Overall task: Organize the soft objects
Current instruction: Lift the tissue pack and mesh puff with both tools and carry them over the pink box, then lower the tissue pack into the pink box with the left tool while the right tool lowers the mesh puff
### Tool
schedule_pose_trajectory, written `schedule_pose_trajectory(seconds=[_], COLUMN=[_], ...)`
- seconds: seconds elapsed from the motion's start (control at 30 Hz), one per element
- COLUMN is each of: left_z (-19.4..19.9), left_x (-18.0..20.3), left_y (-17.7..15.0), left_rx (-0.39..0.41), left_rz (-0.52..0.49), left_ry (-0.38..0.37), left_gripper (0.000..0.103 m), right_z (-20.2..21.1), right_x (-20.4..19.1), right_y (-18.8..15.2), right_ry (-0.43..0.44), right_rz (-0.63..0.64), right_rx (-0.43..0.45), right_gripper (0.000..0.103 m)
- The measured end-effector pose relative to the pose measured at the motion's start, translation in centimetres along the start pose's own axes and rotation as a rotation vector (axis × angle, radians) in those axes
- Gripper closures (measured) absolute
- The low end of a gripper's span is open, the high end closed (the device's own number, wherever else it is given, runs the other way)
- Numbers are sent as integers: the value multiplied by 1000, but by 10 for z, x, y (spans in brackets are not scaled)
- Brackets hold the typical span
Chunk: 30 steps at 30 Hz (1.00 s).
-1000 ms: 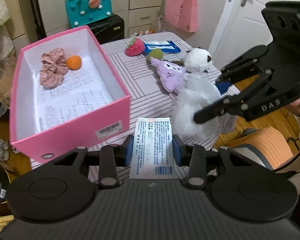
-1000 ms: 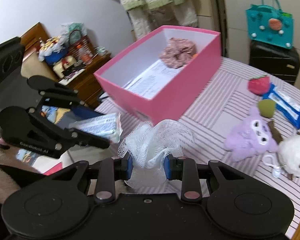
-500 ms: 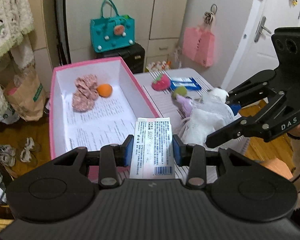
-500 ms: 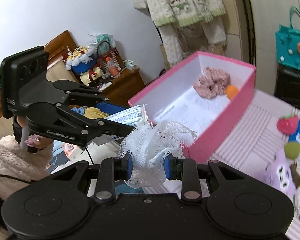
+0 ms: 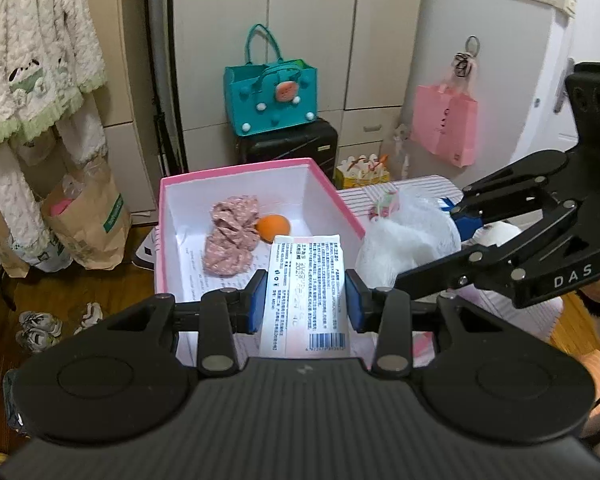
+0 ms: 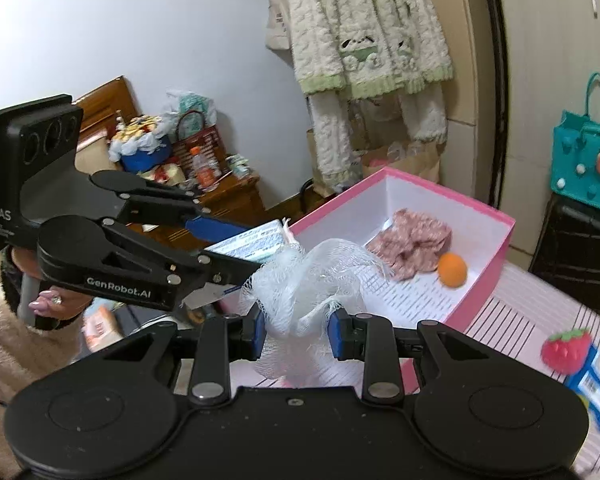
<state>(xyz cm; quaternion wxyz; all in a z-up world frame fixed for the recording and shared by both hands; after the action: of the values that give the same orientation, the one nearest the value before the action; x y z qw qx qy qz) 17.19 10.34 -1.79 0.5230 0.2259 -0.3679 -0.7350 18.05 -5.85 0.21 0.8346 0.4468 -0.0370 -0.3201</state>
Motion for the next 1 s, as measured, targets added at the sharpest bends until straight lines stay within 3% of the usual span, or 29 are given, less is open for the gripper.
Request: schedule_pose_trajectory(seconds=[0.2,0.37,0.63,0.77,0.87,1.0], left_z=[-19,-55,-126,-155,-165,-177], left_x=[-36,-54,-48,-53,-62,-75], left_y=[17,25,26,26,22,18], left_rx=[29,-71,-255,-304,-324,-371], left_rz=[-3,18,3,24,55,118], left_ry=[49,12,4,33,53,64], left_gripper=[64,64,64,65,64,64], right_z=[-19,-38,-90,-116,-127,-135], right_x=[17,34,50,70,83,83], right_y=[21,28,25,24,22,15], right_ry=[-75,-163,-301,-355,-335,-324], right_rz=[36,96,305,349,301,336], right_rx=[22,-2,-165,-237,-273,-328], right_gripper=[68,68,67,67,66,55])
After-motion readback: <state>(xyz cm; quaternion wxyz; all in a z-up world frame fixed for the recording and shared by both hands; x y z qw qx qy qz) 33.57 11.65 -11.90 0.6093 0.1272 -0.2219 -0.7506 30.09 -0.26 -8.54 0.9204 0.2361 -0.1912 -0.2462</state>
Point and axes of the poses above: each gripper's, at about its wrist camera, not at the fingertips, and z roughly against the way its jaws point, x to its right, y to its top, the point moved 7 cm from there along -z, roughly the way its jaws point, and after that the axes turned 1 degree about -z, right-handed, at the moved point
